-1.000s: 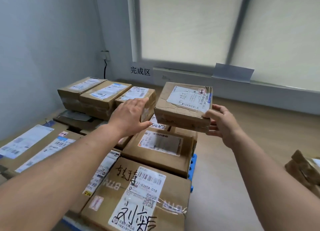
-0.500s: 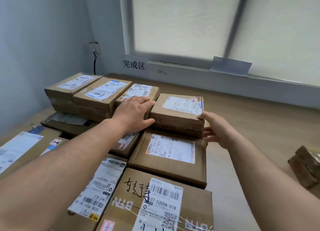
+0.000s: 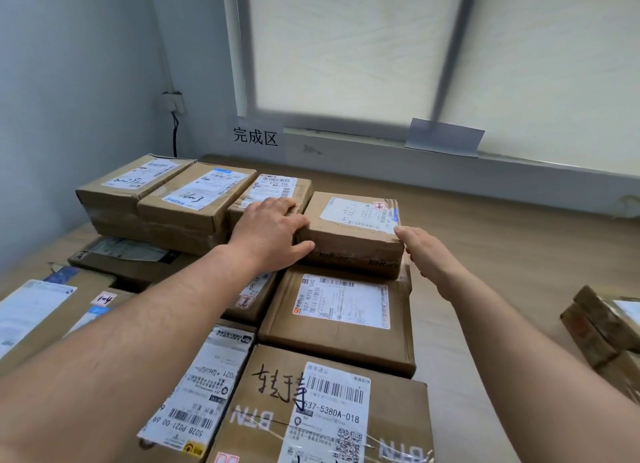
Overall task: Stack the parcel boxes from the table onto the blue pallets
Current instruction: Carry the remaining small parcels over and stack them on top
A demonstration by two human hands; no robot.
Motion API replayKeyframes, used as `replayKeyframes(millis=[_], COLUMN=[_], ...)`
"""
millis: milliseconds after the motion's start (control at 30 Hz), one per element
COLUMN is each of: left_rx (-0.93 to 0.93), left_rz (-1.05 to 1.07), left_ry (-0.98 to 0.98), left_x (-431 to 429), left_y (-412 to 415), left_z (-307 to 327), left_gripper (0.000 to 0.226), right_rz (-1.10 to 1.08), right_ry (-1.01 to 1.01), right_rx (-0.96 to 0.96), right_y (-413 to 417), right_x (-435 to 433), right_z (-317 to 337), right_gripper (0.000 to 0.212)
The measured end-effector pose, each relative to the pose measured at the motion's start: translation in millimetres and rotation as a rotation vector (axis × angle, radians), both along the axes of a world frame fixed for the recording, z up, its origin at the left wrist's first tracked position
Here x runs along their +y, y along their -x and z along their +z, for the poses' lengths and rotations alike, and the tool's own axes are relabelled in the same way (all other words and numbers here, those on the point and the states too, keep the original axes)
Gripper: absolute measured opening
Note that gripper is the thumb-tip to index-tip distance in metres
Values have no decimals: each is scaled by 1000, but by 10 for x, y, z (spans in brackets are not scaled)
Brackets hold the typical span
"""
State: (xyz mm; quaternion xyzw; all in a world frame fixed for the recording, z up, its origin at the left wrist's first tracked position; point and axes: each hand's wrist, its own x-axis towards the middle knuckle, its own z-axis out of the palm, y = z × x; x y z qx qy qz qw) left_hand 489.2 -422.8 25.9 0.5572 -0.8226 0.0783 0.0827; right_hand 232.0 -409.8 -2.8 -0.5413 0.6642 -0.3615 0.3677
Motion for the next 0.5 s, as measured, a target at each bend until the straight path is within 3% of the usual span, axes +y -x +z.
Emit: replayKeyframes(millis=[167,333,500], left_rx=[81,228,267], left_rz=[-44,-211,-362], left_ry=[67,163,211], left_x=[46,136,234], left_y=[124,410,770], left_z=[51,100,73], left_gripper=[60,60,58], right_rz=[-100,-213,-288], right_ry=[123,188,193], right_rx=[177,502,710], right_y=[67,186,274], right_x=[128,387,727], right_z=[22,120,207], right_gripper=[54,43,38])
